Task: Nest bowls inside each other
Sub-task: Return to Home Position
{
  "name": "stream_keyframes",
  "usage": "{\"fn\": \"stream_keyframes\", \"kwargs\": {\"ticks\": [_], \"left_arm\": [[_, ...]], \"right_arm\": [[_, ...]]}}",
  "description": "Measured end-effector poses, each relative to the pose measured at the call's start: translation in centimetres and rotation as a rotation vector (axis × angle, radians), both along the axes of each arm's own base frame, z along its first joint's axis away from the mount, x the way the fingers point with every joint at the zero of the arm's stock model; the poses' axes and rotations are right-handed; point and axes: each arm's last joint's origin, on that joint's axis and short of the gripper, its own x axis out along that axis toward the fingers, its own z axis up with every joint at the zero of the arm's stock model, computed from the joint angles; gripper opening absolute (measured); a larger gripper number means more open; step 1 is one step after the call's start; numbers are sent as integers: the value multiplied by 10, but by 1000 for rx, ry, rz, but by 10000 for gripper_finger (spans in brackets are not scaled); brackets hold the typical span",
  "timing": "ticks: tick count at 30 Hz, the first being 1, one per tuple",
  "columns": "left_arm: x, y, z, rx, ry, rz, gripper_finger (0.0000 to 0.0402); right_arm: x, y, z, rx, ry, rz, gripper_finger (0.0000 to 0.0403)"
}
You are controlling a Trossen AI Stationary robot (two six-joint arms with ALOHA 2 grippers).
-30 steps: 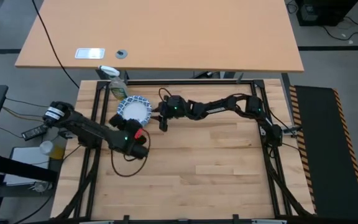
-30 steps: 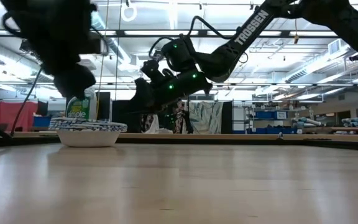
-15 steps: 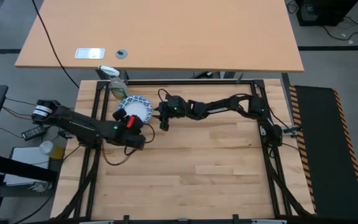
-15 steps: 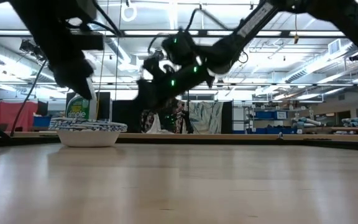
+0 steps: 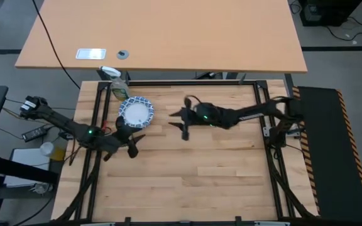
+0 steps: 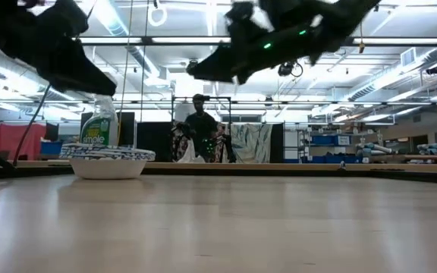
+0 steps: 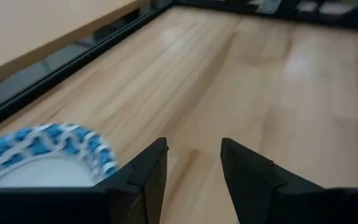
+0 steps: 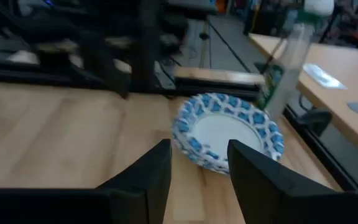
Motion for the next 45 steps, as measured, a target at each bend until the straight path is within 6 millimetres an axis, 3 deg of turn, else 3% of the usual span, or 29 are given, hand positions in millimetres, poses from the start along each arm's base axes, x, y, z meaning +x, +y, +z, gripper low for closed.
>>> {"fn": "stream_keyframes", "kwargs": {"ticks": [7,12,20,25,31,45], "left_arm": [[-22,12,-17,-34,-179,-77,155],[-31,21,-19,-51,-273,-118,155],[-33,27,-26,-68,-347,-242,155],[-35,26,-29,-61,-462,-365,145],[-37,25,-30,-70,-477,-414,106],[-38,19,-28,-117,-486,-597,31]], "right_arm": [[-62,41,16,-46,-54,-61,165],[-112,56,23,-56,-158,-124,165],[-168,68,-12,28,-213,-169,165],[-193,76,-22,66,-285,-165,165],[-216,83,-35,77,-291,-187,165],[-248,95,-53,119,-339,-214,165]]}}
